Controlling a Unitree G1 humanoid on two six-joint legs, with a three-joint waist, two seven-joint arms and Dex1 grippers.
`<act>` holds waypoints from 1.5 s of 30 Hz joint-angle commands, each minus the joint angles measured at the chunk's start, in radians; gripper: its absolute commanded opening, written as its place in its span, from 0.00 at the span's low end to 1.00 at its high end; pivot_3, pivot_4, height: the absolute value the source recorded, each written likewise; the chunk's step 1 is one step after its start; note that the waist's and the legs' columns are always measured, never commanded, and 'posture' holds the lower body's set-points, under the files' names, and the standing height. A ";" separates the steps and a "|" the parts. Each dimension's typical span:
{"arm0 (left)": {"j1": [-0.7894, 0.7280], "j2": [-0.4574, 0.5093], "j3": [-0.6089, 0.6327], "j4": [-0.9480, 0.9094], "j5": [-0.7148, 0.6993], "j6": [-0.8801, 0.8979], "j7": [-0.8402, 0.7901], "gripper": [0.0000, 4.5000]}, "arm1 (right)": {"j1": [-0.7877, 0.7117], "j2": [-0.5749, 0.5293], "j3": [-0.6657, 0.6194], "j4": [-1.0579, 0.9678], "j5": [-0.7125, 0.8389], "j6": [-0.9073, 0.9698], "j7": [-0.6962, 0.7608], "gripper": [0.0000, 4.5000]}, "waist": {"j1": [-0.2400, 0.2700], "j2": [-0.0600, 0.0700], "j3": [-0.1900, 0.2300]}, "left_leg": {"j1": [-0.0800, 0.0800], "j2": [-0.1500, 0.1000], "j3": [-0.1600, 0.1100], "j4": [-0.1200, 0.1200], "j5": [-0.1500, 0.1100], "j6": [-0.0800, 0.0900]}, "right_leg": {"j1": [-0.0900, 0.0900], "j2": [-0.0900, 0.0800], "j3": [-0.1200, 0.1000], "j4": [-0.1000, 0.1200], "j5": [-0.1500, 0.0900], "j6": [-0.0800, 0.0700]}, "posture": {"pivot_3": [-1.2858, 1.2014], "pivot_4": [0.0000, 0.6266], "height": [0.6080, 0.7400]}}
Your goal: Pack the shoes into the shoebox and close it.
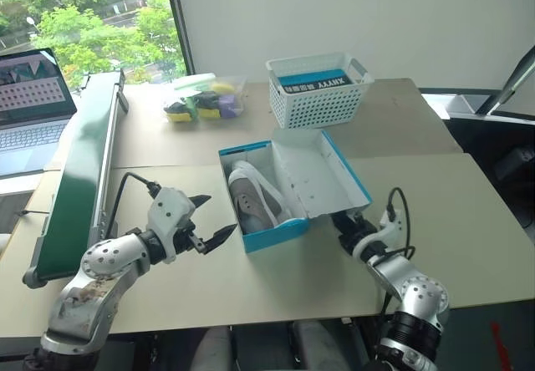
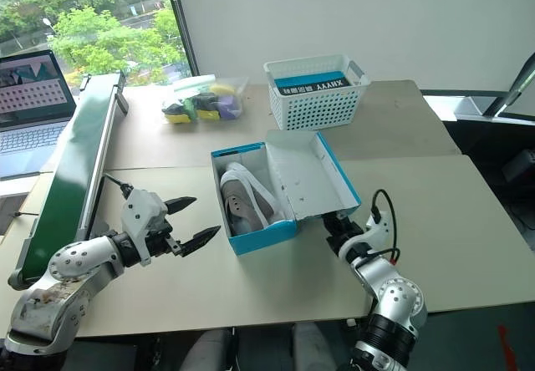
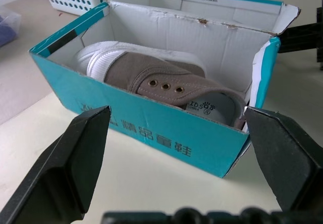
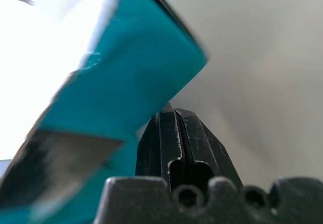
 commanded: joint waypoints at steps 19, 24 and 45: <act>0.088 -0.026 0.078 -0.123 -0.009 0.029 0.120 1.00 | -0.187 -0.267 0.574 -0.308 0.208 -0.013 0.382 0.01 | -0.010 0.001 0.001 | -0.003 -0.001 0.002 0.000 0.000 0.000 | -0.003 -0.001 0.002 0.000 0.002 -0.003 | 0.52 0.24 0.96; 0.110 -0.039 0.095 -0.159 -0.018 0.047 0.149 1.00 | -0.468 -0.226 0.737 -0.072 -0.105 -0.208 0.351 0.01 | -0.004 0.000 0.001 | -0.001 0.000 0.002 0.000 0.000 0.000 | -0.002 0.000 0.002 0.000 0.000 0.002 | 0.52 0.24 0.96; 0.189 -0.098 0.114 -0.235 -0.002 0.047 0.262 1.00 | -0.681 -0.059 0.842 0.665 -0.562 -0.400 0.468 0.01 | 0.003 -0.002 -0.001 | -0.002 -0.002 0.002 0.001 -0.002 -0.003 | -0.003 -0.003 0.003 -0.001 0.006 -0.002 | 0.52 0.24 0.96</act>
